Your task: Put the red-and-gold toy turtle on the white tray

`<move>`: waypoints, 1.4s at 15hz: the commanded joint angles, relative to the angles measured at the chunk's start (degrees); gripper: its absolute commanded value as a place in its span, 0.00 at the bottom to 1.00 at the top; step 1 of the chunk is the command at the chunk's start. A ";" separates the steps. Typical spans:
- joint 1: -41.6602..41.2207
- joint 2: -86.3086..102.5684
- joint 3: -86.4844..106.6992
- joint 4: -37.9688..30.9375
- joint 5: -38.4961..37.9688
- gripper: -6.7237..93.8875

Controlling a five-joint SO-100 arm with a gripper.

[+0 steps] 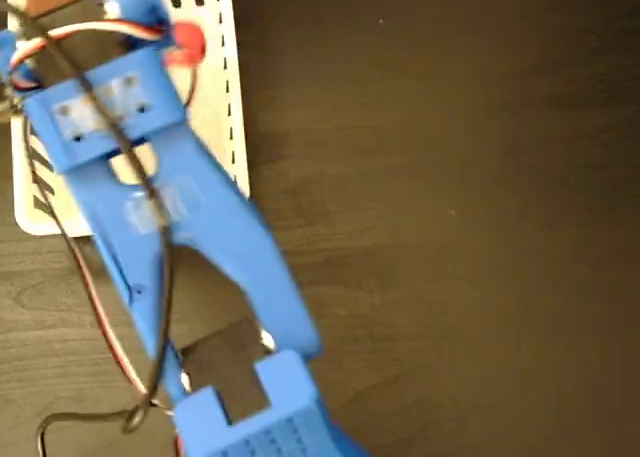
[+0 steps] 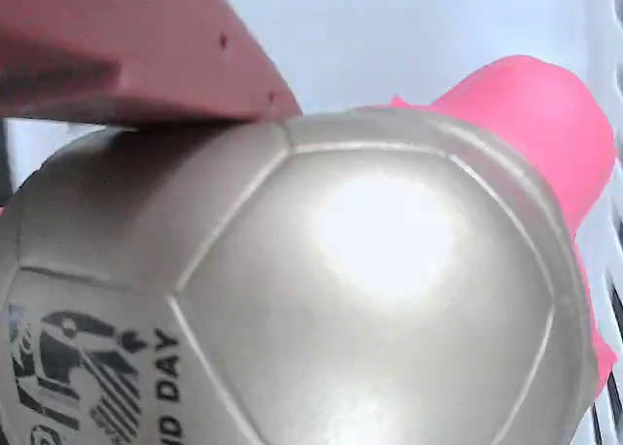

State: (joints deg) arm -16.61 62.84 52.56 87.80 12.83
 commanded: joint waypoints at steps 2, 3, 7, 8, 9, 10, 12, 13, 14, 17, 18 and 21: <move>-1.76 1.76 2.29 -0.79 1.23 0.15; -2.29 1.58 5.19 -2.29 1.05 0.19; -3.16 3.60 11.78 -6.86 0.97 0.32; -3.34 3.60 11.87 -6.59 0.70 0.38; -3.43 3.78 12.66 -6.42 0.35 0.46; -3.43 4.22 13.54 -6.50 0.00 0.51; -2.90 4.83 13.97 -5.98 -0.53 0.60; -2.81 5.01 14.15 -5.89 -0.53 0.63; -2.81 5.36 14.77 -5.89 -0.79 0.65; -2.72 6.94 15.56 -5.80 -1.14 0.69; -2.55 8.09 15.82 -5.54 -1.14 0.69; -0.88 18.11 17.84 -5.45 -1.76 0.68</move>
State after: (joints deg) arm -18.02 69.26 70.40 81.74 11.25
